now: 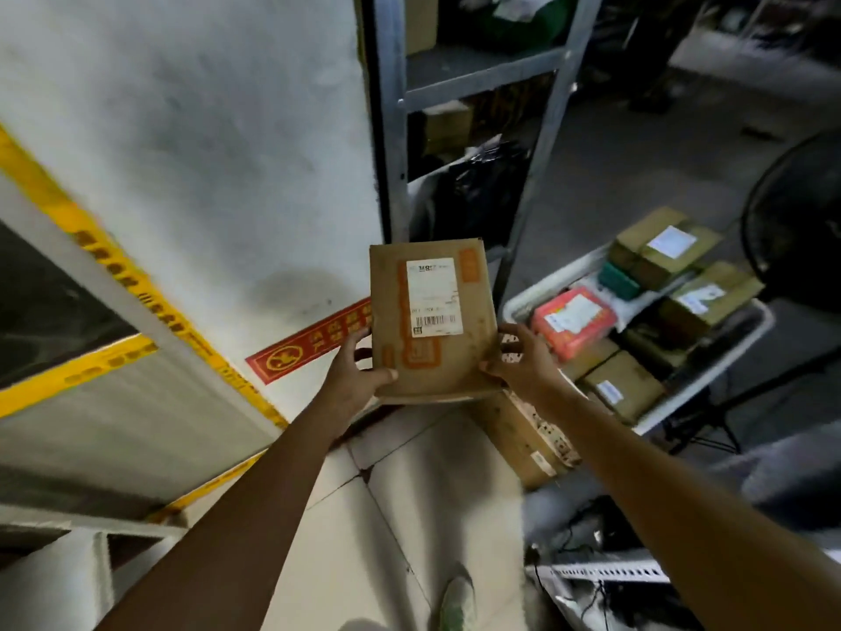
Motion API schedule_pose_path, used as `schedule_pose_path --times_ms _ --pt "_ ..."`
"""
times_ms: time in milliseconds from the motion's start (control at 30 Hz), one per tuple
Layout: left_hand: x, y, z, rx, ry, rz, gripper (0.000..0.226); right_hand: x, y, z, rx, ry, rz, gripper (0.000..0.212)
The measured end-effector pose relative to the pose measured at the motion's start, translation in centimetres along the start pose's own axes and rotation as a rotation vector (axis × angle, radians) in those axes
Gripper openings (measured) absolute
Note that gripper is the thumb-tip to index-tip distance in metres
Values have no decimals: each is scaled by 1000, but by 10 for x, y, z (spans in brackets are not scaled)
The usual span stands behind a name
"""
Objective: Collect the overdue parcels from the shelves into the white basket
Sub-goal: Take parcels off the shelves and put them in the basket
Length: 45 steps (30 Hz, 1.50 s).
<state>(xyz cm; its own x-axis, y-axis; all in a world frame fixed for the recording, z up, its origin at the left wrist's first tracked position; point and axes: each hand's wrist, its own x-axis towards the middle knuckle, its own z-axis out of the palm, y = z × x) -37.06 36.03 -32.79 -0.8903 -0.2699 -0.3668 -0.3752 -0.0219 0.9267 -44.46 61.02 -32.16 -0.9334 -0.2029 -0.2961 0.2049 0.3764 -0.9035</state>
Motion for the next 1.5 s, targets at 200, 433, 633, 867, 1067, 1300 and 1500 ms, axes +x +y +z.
schedule_pose_path --times_ms 200,433,633,867,1067,1300,1500 --pt "68 30 67 172 -123 -2 83 28 12 -60 67 202 54 56" --pt "157 68 147 314 -379 58 79 57 19 -115 147 467 215 63" --pt "217 107 211 359 -601 52 81 74 17 -155 196 672 233 61" --pt "254 143 296 385 -754 84 75 90 24 -209 311 783 264 62" --pt "290 170 376 458 -752 110 80 133 47 -277 318 835 260 64" --pt "329 187 454 492 -769 110 80 183 71 -342 307 860 287 68" --pt "374 197 496 522 -776 80 80 232 81 -379 317 860 343 68"
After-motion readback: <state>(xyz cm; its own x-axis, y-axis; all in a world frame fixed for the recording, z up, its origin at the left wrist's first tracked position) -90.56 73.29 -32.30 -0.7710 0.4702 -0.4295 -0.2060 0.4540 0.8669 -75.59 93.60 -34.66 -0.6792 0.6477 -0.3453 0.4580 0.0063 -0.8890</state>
